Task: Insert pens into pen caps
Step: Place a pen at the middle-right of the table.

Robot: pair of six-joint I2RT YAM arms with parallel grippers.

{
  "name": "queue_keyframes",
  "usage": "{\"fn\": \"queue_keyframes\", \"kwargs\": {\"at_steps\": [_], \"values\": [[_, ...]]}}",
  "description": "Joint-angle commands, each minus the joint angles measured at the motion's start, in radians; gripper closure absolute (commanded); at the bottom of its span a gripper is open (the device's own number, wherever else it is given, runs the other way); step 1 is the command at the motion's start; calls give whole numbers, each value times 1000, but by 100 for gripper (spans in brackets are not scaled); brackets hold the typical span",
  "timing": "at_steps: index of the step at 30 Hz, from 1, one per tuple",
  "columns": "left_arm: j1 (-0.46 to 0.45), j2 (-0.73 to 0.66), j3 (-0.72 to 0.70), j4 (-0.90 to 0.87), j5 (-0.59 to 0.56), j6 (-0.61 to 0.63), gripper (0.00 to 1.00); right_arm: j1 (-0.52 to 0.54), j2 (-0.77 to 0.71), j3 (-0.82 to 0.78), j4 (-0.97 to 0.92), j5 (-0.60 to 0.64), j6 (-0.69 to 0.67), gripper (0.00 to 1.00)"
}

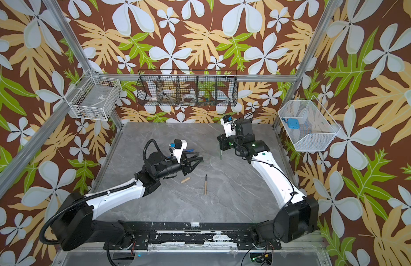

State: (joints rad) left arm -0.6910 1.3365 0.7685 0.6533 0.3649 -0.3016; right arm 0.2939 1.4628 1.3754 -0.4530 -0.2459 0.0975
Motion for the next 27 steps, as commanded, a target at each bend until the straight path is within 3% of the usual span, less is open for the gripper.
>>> {"fn": "queue_keyframes", "kwargs": {"at_steps": [1,3,7,10,12,14,20,27], "values": [[1,-60,-6,-167,-226,41,52,-11,65,14,-98,210,-44,100],[5,-108,-14,-249,-345,48,47,-24,125,26,-123,275,-49,100],[18,-194,-53,-315,-457,75,38,-83,246,43,-144,291,-62,100],[21,-247,-94,-322,-503,120,44,-130,331,53,-143,278,-72,100],[23,-268,-109,-339,-541,149,42,-157,391,69,-146,264,-82,100],[25,-276,-118,-352,-561,180,36,-172,445,99,-165,277,-92,100],[33,-278,-160,-327,-544,202,38,-193,590,208,-222,357,-119,100],[33,-318,-197,-319,-520,192,29,-227,660,229,-228,342,-127,100]]}}
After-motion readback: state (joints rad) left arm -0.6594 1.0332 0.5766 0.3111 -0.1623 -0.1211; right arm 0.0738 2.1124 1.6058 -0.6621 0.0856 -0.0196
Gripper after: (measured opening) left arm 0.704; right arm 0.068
